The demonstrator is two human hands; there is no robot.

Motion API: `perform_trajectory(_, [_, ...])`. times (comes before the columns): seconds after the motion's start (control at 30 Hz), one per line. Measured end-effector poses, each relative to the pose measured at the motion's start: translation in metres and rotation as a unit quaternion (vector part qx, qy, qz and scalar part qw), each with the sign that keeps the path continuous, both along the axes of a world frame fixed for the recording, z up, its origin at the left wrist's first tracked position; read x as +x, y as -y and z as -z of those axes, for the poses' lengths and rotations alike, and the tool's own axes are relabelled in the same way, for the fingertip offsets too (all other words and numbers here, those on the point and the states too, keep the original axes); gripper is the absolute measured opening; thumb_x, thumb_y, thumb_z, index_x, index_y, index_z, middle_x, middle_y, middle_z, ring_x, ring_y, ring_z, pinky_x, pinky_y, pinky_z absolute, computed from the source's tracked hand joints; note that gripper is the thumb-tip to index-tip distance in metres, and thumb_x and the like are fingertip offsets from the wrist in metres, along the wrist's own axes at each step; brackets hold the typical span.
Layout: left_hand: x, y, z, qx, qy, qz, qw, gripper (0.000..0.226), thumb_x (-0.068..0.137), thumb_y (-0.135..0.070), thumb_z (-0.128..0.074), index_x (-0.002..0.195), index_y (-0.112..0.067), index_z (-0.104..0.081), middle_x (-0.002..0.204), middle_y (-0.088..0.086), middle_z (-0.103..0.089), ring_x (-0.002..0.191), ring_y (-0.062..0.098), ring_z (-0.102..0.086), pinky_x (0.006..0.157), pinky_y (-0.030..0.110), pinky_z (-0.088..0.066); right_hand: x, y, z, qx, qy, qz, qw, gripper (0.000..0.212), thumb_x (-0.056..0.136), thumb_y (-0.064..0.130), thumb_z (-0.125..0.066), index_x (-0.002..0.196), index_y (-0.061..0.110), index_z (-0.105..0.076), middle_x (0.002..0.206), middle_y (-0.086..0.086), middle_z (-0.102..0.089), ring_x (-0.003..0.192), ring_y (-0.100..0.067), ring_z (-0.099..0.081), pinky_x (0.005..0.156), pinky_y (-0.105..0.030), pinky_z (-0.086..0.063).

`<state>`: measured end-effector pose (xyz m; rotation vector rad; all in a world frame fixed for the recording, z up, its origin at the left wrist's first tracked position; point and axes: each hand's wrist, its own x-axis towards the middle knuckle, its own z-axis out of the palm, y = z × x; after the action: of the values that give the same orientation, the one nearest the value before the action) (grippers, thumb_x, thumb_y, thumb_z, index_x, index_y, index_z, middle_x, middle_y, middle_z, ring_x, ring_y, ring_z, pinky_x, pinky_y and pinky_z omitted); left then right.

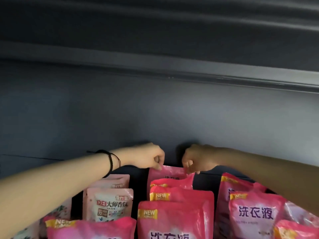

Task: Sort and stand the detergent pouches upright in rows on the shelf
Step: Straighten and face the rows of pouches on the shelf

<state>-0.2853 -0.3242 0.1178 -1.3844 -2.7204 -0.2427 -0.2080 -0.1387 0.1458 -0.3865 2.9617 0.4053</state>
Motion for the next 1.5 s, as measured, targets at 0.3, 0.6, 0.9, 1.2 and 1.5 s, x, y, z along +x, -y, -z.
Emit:
perform_trajectory(0.3, [0.012, 0.015, -0.025, 0.413, 0.248, -0.041, 0.875, 0.009, 0.094, -0.012, -0.058, 0.086, -0.014, -0.059, 0.08, -0.002, -0.062, 0.071, 0.006, -0.059, 0.06, 0.017, -0.052, 0.01, -0.006, -0.033, -0.432, -0.128, 0.073, 0.89, 0.014, 0.096, 0.009, -0.051, 0.085, 0.011, -0.06, 0.087, -0.008, -0.057, 0.083, -0.017, -0.053, 0.078, -0.028, -0.048])
perform_trajectory(0.6, [0.05, 0.028, -0.052, 0.593, 0.368, 0.012, 0.716, 0.009, 0.091, -0.019, -0.062, 0.095, -0.015, -0.069, 0.091, 0.002, -0.075, 0.079, 0.013, -0.072, 0.078, 0.029, -0.057, 0.03, 0.043, -0.076, -0.732, -0.252, 0.045, 0.631, 0.029, 0.1, 0.004, -0.04, 0.075, 0.013, -0.05, 0.05, -0.001, -0.055, 0.046, -0.012, -0.047, 0.065, -0.037, -0.039])
perform_trajectory(0.9, [0.129, 0.062, -0.088, 0.708, 0.289, -0.004, 0.644, 0.017, 0.086, -0.021, -0.069, 0.097, -0.008, -0.069, 0.086, 0.006, -0.073, 0.072, 0.017, -0.072, 0.065, 0.029, -0.061, 0.08, 0.092, -0.094, -0.825, -0.227, 0.011, 0.517, 0.028, 0.099, 0.002, -0.041, 0.076, 0.012, -0.053, 0.071, -0.006, -0.053, 0.064, -0.019, -0.051, 0.074, -0.043, -0.05])
perform_trajectory(1.2, [0.207, 0.135, -0.06, 0.772, 0.278, 0.013, 0.572, 0.017, 0.088, -0.019, -0.068, 0.1, -0.007, -0.066, 0.085, 0.006, -0.074, 0.071, 0.017, -0.073, 0.065, 0.031, -0.06, 0.163, 0.161, -0.063, -0.797, -0.211, -0.084, 0.56, 0.02, 0.093, -0.001, -0.052, 0.113, 0.004, -0.055, 0.093, -0.009, -0.067, 0.075, -0.019, -0.067, 0.068, -0.033, -0.056])
perform_trajectory(1.5, [0.262, 0.188, 0.045, 0.753, 0.3, -0.018, 0.585, 0.016, 0.089, -0.024, -0.063, 0.093, -0.011, -0.07, 0.086, 0.006, -0.076, 0.078, 0.019, -0.074, 0.063, 0.028, -0.059, 0.222, 0.212, 0.053, -0.85, -0.137, -0.045, 0.506, 0.015, 0.092, -0.002, -0.055, 0.106, 0.004, -0.059, 0.085, -0.007, -0.071, 0.068, -0.017, -0.069, 0.056, -0.028, -0.057])
